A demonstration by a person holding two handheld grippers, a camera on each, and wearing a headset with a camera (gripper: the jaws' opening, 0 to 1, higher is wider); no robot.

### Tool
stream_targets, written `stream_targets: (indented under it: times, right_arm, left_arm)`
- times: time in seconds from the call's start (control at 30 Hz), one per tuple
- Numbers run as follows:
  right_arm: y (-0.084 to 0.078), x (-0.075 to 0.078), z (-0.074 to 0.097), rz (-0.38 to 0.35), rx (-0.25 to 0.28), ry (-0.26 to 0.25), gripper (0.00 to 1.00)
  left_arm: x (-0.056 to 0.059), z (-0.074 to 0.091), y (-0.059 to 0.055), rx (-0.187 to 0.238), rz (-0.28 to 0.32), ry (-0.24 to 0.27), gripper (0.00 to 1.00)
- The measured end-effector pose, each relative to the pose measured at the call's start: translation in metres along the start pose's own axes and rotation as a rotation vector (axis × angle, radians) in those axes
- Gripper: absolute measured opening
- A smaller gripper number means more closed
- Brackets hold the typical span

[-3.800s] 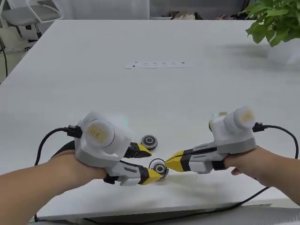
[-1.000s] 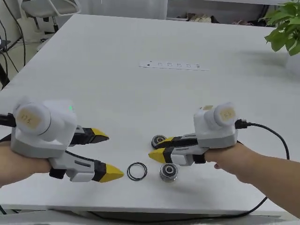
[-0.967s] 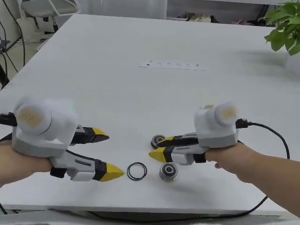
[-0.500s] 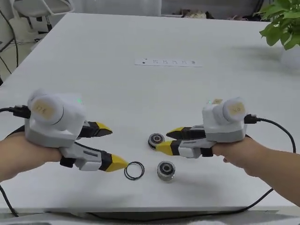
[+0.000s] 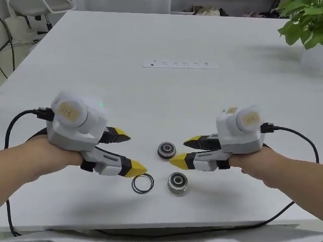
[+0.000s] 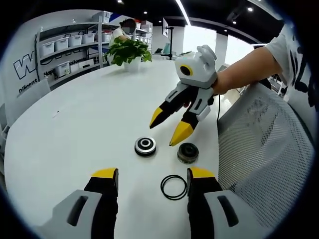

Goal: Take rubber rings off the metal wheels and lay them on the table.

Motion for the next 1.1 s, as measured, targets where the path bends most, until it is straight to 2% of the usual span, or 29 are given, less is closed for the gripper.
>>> stream_targets:
  times: [0.27, 0.43, 0.63, 0.77, 1.1]
  right_arm:
    - [-0.005, 0.002, -0.005, 0.011, -0.020, 0.008, 0.39]
    - [-0.006, 0.003, -0.007, 0.014, -0.022, 0.010, 0.38]
    - [-0.007, 0.003, -0.008, 0.019, -0.023, 0.011, 0.37]
    - [-0.008, 0.002, -0.008, 0.018, -0.021, 0.012, 0.37]
    - [-0.009, 0.002, -0.008, 0.018, -0.020, 0.013, 0.37]
  left_arm:
    - [-0.007, -0.018, 0.006, 0.015, 0.006, -0.011, 0.50]
    - [-0.013, -0.028, 0.009, 0.035, 0.037, -0.019, 0.47]
    - [-0.015, -0.042, 0.010, 0.031, 0.054, -0.034, 0.43]
    - [-0.013, -0.050, 0.010, 0.014, 0.044, -0.037, 0.42]
    - [-0.015, -0.059, 0.014, 0.009, 0.039, -0.037, 0.39]
Point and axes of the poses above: the centre of the closed fingertips' face, and the gripper's own axes: z roughly backward along the fingers, x roughly to its right, y roughly out of its top, the point moved 8 cm from there along z, roughly backward along the fingers, and after that the axes turned 4 degrees about -z, right-handed, at the moved point
